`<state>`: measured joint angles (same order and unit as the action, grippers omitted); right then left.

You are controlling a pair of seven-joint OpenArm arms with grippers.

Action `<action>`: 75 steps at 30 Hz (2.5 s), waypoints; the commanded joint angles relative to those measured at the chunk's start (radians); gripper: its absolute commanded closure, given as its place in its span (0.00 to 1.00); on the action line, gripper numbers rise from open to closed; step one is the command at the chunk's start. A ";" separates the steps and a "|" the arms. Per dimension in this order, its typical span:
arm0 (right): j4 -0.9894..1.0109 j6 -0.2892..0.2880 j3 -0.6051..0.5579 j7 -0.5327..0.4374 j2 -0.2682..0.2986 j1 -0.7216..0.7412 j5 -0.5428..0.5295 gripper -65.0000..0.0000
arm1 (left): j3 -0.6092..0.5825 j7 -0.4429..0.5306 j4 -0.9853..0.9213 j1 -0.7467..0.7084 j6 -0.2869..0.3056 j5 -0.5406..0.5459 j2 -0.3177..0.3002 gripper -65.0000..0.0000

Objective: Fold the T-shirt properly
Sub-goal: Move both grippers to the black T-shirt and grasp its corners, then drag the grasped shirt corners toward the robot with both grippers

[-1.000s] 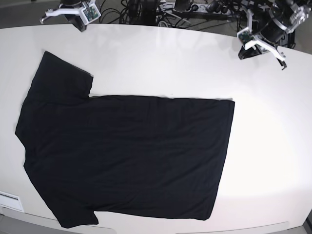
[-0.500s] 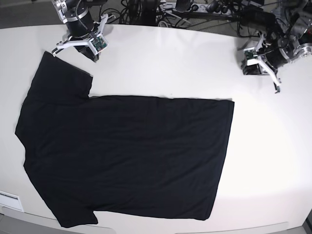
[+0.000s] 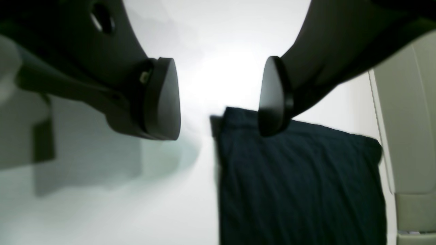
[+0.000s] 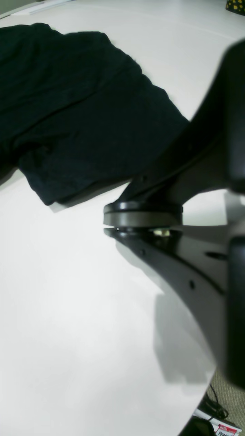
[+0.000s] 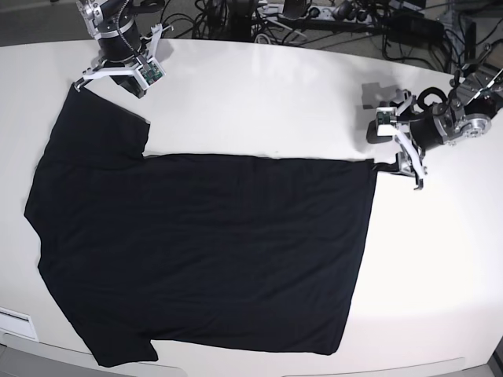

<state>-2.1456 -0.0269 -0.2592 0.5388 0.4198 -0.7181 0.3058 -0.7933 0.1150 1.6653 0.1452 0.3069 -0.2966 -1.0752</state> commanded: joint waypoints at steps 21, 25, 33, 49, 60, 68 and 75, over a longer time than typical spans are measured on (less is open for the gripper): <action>-0.020 0.056 0.019 -0.005 0.008 -0.005 0.064 1.00 | -0.378 -0.088 -0.244 0.329 -0.009 -0.079 0.166 1.00; -0.018 0.001 0.055 0.001 0.008 -0.005 0.075 0.77 | -0.378 -0.113 -0.241 0.329 -0.011 -0.080 0.166 1.00; 0.056 -0.048 0.071 0.001 0.016 0.004 0.073 0.60 | -0.378 -0.147 -0.149 0.329 -0.011 -0.080 0.136 1.00; 0.218 -0.080 0.129 -0.003 0.049 0.098 0.023 0.89 | -0.378 -0.149 -0.134 0.329 -0.011 -0.079 0.122 1.00; 0.046 0.180 0.130 0.024 0.066 0.040 0.170 1.00 | -0.378 -0.205 -0.068 0.329 -0.103 -0.081 0.080 1.00; -0.108 0.220 0.130 0.076 0.065 -0.131 0.201 1.00 | -0.378 -0.230 0.117 0.323 -0.121 -0.080 -0.033 1.00; -0.188 0.285 0.129 0.111 0.065 -0.314 0.201 1.00 | -0.378 -0.229 0.295 0.214 -0.166 -0.121 -0.144 1.00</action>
<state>-2.3142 0.2424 -0.1356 0.6529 0.4759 -1.0225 0.4896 -1.1812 -0.1253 1.9457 0.3447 0.1608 -0.4137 -1.2026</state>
